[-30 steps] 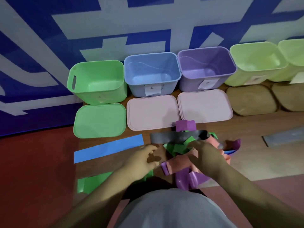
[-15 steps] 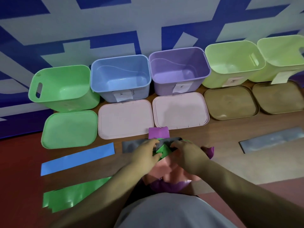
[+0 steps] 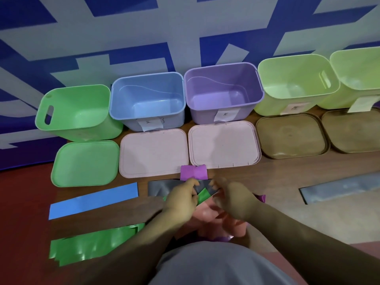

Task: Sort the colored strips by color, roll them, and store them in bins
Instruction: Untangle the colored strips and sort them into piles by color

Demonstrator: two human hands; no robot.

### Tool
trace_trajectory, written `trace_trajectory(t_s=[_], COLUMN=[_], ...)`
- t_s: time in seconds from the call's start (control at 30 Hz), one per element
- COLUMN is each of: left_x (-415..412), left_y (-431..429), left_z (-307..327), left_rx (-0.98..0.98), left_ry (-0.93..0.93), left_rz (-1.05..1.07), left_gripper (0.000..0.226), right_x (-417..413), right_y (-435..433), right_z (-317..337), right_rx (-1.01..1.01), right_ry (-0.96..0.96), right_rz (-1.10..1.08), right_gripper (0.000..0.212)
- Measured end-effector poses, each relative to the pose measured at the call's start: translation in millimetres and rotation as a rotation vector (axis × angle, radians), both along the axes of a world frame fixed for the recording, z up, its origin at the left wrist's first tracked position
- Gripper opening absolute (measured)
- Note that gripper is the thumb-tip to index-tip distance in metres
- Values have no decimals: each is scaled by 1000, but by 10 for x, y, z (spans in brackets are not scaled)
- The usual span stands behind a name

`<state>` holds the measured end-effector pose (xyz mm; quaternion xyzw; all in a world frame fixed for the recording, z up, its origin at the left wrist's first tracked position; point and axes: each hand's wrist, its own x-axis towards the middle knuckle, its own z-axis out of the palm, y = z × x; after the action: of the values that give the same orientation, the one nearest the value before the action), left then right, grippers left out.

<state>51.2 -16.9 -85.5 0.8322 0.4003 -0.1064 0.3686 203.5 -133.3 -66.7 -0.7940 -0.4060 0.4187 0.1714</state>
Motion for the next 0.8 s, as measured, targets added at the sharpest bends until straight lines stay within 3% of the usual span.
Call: trace_trajectory(t_s=[0.23,0.53,0.8], left_x=[-100,-606,-1124], left_y=[91,492,656], left_z=[258,767,1090], left_rx=[-46,-185,-186], left_ry=[-229,-455,-556], left_rz=[9,396,380], left_gripper=[40,45,37], right_x=[27,-275,-882], right_y=[13,325,715], right_z=[86,161,185], right_rx=[105,152,178], right_ry=[76,181,418], right_rz=[-41,52,26], right_gripper=[42,50,53])
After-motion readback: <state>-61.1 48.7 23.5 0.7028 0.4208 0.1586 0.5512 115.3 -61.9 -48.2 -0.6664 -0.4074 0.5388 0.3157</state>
